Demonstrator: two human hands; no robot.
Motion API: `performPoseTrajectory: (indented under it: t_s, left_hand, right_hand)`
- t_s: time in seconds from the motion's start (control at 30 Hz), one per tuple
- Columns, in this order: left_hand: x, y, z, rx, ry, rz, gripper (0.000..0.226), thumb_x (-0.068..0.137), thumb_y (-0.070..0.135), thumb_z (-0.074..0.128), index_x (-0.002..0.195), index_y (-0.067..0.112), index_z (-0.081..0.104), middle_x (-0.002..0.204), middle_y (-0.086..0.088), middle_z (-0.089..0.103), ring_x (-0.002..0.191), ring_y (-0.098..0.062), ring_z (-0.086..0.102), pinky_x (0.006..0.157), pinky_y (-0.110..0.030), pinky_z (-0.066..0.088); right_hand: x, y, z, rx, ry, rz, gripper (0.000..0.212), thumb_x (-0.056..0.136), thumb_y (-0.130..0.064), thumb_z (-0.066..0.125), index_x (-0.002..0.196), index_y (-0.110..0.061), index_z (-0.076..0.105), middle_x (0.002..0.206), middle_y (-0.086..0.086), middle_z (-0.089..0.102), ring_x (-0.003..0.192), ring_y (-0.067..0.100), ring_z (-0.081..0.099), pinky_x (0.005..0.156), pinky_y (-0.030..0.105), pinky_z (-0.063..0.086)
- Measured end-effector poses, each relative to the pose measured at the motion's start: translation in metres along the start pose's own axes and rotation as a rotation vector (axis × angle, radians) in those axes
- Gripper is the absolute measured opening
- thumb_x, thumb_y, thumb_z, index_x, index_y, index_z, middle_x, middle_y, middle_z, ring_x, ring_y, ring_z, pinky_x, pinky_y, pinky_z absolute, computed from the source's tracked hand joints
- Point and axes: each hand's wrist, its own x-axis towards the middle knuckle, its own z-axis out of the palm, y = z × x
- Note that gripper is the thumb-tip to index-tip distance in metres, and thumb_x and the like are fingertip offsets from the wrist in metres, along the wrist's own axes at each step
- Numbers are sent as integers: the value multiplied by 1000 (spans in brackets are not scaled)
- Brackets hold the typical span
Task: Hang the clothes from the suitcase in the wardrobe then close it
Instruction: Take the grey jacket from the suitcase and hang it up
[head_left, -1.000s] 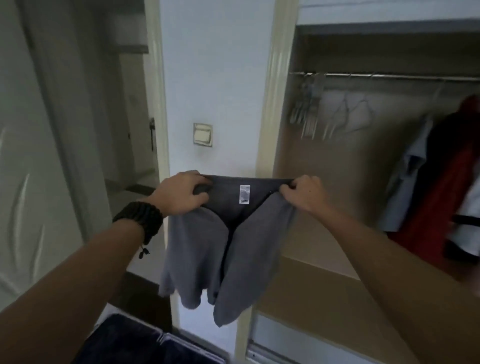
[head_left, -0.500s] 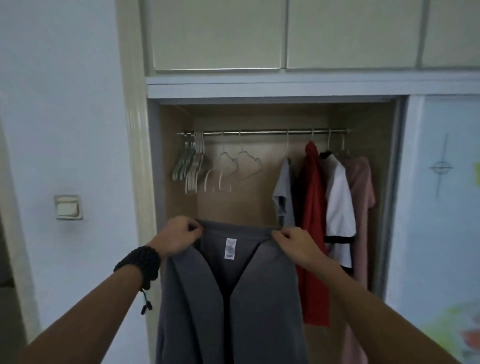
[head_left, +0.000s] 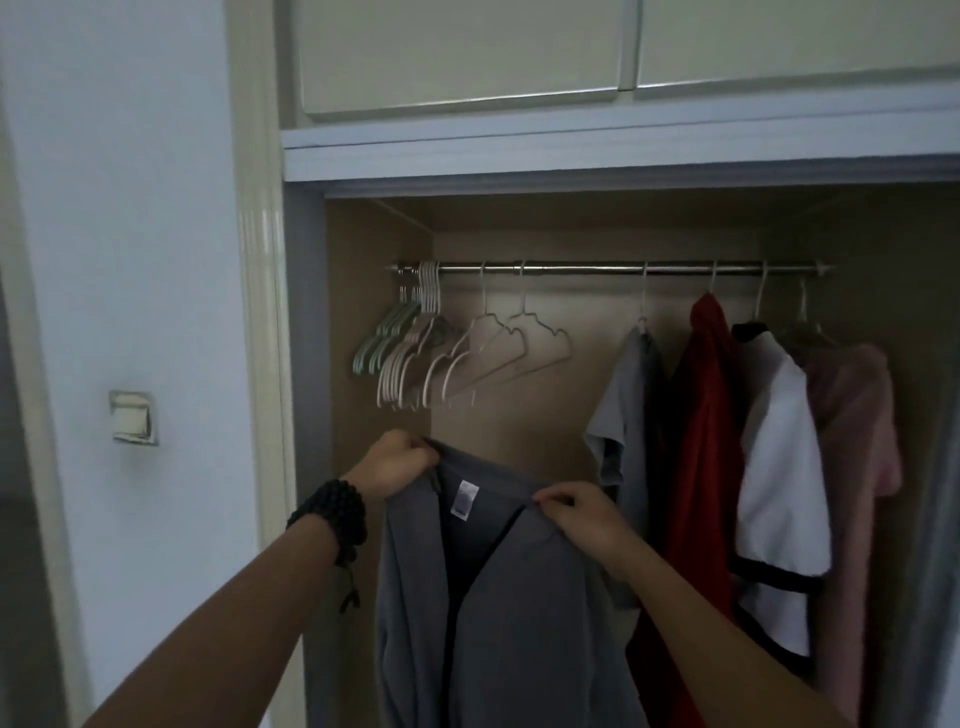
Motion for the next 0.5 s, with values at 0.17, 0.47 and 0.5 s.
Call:
performPoseTrajectory:
  t_s: [0.17, 0.47, 0.5]
  left_hand:
    - [41, 5, 13, -76, 13, 38, 29, 60, 30, 53, 61, 4, 65, 73, -19, 68, 72, -24, 62, 74, -45, 52]
    - [133, 10, 18, -82, -59, -51, 52, 80, 57, 66, 89, 6, 73, 88, -8, 73, 83, -21, 67, 77, -37, 53]
    - [141, 14, 20, -64, -68, -62, 57, 83, 61, 63, 86, 5, 71, 84, -9, 70, 78, -20, 65, 70, -33, 50]
  right_hand:
    - [37, 11, 6, 87, -31, 46, 19, 92, -18, 58, 91, -25, 76, 102, -5, 70, 95, 9, 63, 78, 21, 49]
    - [109, 13, 41, 380, -140, 246, 34, 81, -28, 63, 93, 3, 71, 106, 30, 66, 93, 36, 65, 78, 43, 50]
    - [118, 14, 44, 410, -166, 263, 38, 80, -29, 63, 91, 7, 67, 104, 33, 65, 89, 35, 62, 74, 41, 47]
